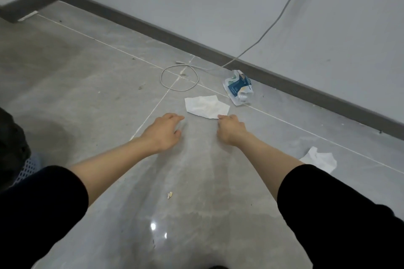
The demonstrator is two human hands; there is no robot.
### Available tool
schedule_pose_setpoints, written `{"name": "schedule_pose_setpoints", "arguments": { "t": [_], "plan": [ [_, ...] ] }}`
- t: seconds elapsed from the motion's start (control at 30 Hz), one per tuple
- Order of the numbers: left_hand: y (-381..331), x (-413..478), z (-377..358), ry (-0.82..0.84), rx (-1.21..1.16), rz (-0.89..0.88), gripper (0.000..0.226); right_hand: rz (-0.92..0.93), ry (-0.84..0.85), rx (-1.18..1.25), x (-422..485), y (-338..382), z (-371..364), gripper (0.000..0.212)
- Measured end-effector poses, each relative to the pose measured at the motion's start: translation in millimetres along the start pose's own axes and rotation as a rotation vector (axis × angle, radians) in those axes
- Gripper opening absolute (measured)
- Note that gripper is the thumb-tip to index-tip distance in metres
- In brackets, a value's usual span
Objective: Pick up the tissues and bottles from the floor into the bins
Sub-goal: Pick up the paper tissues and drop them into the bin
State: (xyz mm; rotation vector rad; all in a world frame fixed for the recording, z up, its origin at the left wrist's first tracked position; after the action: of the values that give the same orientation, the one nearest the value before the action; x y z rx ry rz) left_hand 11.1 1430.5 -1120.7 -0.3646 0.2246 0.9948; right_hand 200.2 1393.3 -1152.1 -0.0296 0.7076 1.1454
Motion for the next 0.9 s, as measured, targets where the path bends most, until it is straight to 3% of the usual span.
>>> {"name": "schedule_pose_setpoints", "arguments": {
  "t": [0.13, 0.33, 0.4, 0.53, 0.63, 0.77, 0.9],
  "plan": [
    [-3, -1, -1, -0.019, -0.040, 0.000, 0.060, 0.182, -0.102, 0.088, -4, 8, -3, 0.035],
    [-6, -6, -12, 0.027, 0.010, -0.014, 0.073, 0.283, -0.046, 0.440, -26, 20, 1, 0.028],
    [-9, -12, -14, 0.037, 0.047, 0.022, 0.067, 0.262, -0.028, 0.545, -30, 20, 2, 0.027],
    [-7, -20, -8, -0.057, 0.037, 0.104, 0.031, 0.230, -0.007, 0.713, -32, 23, 3, 0.026],
    [-2, -19, -2, -0.081, -0.012, 0.140, 0.027, 0.226, -0.094, 0.663, -31, 21, 15, 0.033],
    [-1, -13, 6, -0.089, -0.137, 0.143, 0.023, 0.156, -0.403, 0.460, -15, -3, 53, 0.034],
    [-3, -10, 15, -0.138, -0.239, 0.176, 0.025, 0.018, -0.399, 0.311, 3, -24, 73, 0.050]
  ]
}}
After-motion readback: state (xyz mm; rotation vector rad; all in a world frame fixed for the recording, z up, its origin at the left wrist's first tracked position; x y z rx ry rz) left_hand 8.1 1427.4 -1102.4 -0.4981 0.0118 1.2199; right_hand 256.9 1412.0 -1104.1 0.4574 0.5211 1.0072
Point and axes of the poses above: each hand's wrist, its own x-axis towards the middle knuckle, its own z-axis out of the back of the hand, y = z × x, the point moved 5 cm from there along x, towards the middle knuckle, and after that the axes turned 15 degrees about x, right-handed, at the moved point
